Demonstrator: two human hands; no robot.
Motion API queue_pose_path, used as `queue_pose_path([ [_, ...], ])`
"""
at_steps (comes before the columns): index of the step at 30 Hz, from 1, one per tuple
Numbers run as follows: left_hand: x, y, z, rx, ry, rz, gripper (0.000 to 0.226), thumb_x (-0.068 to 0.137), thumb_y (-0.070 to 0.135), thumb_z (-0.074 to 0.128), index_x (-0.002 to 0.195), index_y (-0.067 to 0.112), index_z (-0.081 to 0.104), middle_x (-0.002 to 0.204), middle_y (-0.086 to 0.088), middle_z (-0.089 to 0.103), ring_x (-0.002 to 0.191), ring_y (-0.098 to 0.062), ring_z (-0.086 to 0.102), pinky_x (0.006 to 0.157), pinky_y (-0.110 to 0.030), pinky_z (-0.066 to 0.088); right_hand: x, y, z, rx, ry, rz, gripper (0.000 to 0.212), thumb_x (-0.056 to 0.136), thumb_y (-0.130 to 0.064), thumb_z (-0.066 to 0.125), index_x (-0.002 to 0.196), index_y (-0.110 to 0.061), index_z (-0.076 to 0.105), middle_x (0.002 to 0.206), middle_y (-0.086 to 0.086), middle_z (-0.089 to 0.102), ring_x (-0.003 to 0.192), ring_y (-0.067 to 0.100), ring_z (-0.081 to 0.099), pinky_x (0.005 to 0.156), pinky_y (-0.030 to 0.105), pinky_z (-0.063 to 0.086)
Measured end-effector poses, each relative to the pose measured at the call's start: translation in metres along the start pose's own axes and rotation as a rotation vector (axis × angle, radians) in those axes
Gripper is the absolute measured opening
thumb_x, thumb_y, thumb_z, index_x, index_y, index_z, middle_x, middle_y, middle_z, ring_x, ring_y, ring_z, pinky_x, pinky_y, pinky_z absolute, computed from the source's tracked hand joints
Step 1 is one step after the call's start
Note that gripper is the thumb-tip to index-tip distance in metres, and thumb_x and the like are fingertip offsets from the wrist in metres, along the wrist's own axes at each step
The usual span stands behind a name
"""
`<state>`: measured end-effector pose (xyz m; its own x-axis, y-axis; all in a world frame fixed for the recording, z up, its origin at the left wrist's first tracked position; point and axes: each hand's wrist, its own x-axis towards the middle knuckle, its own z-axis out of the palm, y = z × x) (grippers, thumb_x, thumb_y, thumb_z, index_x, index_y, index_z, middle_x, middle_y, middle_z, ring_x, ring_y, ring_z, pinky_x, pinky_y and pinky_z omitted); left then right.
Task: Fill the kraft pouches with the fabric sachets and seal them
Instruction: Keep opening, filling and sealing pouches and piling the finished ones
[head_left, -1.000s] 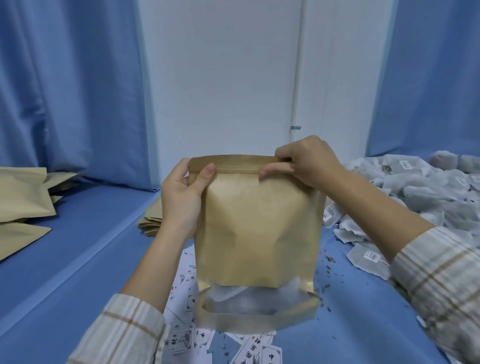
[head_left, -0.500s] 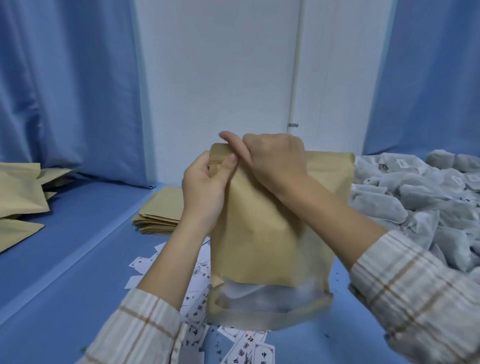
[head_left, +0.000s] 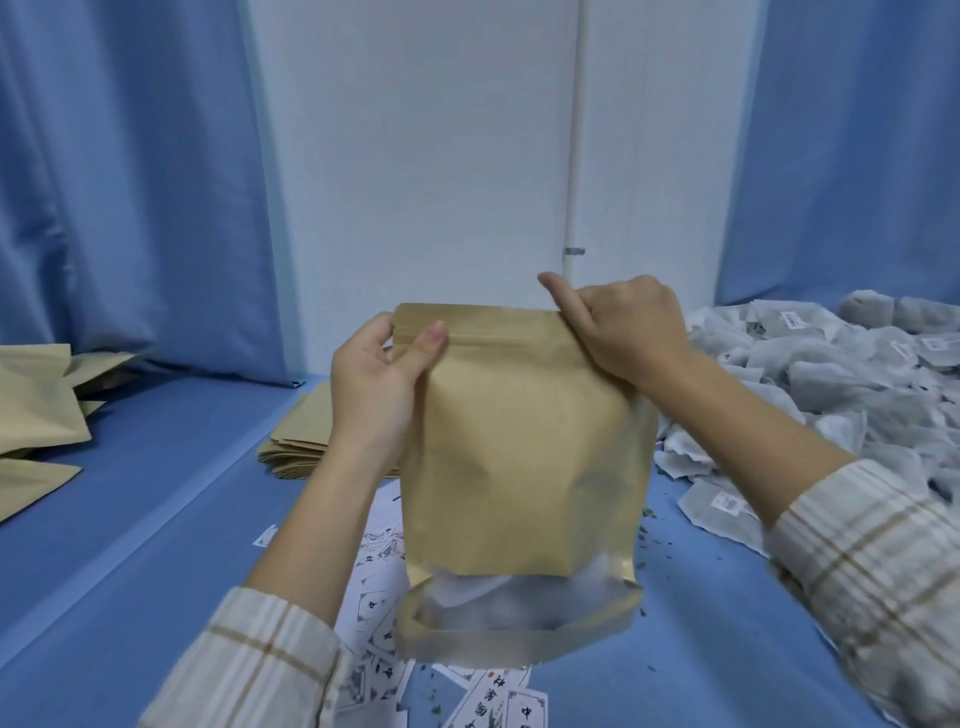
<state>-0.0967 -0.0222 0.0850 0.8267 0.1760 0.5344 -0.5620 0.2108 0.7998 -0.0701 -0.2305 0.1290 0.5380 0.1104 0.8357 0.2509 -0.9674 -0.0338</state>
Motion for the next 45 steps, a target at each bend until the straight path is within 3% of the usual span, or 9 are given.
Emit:
queue_pose_path([
  [12,-0.002,-0.003,-0.006,0.026,0.022,-0.014,0.022,0.085,0.017,0.069,0.089,-0.001,0.057,0.075,-0.009,0.058,0.069,-0.019,0.051,0.065,-0.032,0.04,-0.007,0.014,0.005,0.181,0.006,0.154,0.063,0.096,-0.047,0.039,0.047,-0.015,0.016,0.04,0.003,0.023,0.047,0.024,0.028,0.058,0.035,0.031],
  [16,0.0,-0.003,-0.016,0.075,0.071,-0.01,0.033,0.087,0.023,0.068,0.093,-0.008,0.056,0.075,-0.006,0.06,0.07,-0.017,0.053,0.066,-0.03,0.042,-0.009,0.018,0.011,0.479,-0.045,0.243,0.051,0.087,-0.061,0.042,0.058,-0.021,0.053,0.057,-0.009,0.051,0.057,0.006,0.049,0.062,0.013,0.037],
  [18,0.002,-0.004,-0.029,0.091,0.132,-0.004,0.03,0.089,0.027,0.066,0.092,-0.001,0.058,0.074,-0.004,0.059,0.069,-0.015,0.052,0.063,-0.026,0.043,-0.02,0.024,0.012,0.803,-0.223,0.341,0.049,0.074,-0.07,0.046,0.096,-0.028,0.061,0.09,-0.017,0.062,0.077,-0.012,0.057,0.076,0.002,0.037],
  [21,0.006,-0.004,-0.049,0.027,0.229,-0.062,0.017,0.092,0.026,0.062,0.091,0.009,0.058,0.082,-0.003,0.058,0.077,-0.015,0.054,0.068,-0.025,0.046,-0.06,0.039,0.03,1.17,-0.66,0.373,0.063,0.068,-0.055,0.071,0.12,-0.022,0.059,0.117,0.0,0.066,0.1,0.009,0.065,0.087,0.024,0.051],
  [27,0.016,-0.004,-0.07,-0.114,0.331,-0.14,0.012,0.091,0.025,0.063,0.085,0.016,0.059,0.086,0.002,0.066,0.074,-0.009,0.063,0.069,-0.025,0.051,-0.117,0.006,0.078,1.199,-0.769,0.439,0.015,0.069,-0.045,0.075,0.075,-0.031,0.074,0.079,-0.012,0.071,0.075,0.004,0.066,0.065,0.013,0.047],
  [34,-0.017,-0.031,-0.13,0.268,-0.211,-0.63,0.05,0.069,0.042,0.076,0.105,0.01,0.064,0.096,-0.005,0.072,0.081,-0.022,0.069,0.063,-0.03,0.053,-0.122,-0.045,0.117,1.425,-0.569,0.631,0.028,0.077,-0.032,0.071,0.102,-0.021,0.065,0.101,-0.001,0.072,0.093,0.012,0.068,0.074,0.022,0.052],
  [37,-0.042,-0.047,-0.162,0.304,-0.247,-0.812,0.049,0.066,0.045,0.07,0.101,0.011,0.067,0.089,-0.006,0.069,0.078,-0.02,0.067,0.065,-0.029,0.054,-0.123,-0.073,0.132,1.518,-0.529,0.802,0.025,0.083,-0.02,0.067,0.108,-0.022,0.062,0.107,0.004,0.07,0.097,0.02,0.067,0.082,0.035,0.053],
  [42,-0.054,-0.043,-0.226,-0.238,0.074,-0.748,0.054,0.076,0.043,0.061,0.116,0.006,0.057,0.108,-0.014,0.07,0.09,-0.036,0.07,0.062,-0.033,0.059,-0.097,-0.142,0.154,1.627,-0.457,1.042,0.018,0.088,-0.014,0.062,0.105,-0.019,0.062,0.106,0.007,0.069,0.092,0.026,0.067,0.078,0.038,0.054],
  [45,-0.049,-0.042,-0.246,-0.655,0.319,-0.526,0.067,0.083,0.059,0.052,0.127,0.009,0.05,0.12,-0.015,0.065,0.097,-0.033,0.068,0.07,-0.034,0.059,-0.028,-0.248,0.164,1.885,-0.593,0.989,0.04,0.096,-0.019,0.05,0.134,-0.009,0.042,0.122,0.013,0.057,0.085,0.024,0.061,0.074,0.038,0.051],
])
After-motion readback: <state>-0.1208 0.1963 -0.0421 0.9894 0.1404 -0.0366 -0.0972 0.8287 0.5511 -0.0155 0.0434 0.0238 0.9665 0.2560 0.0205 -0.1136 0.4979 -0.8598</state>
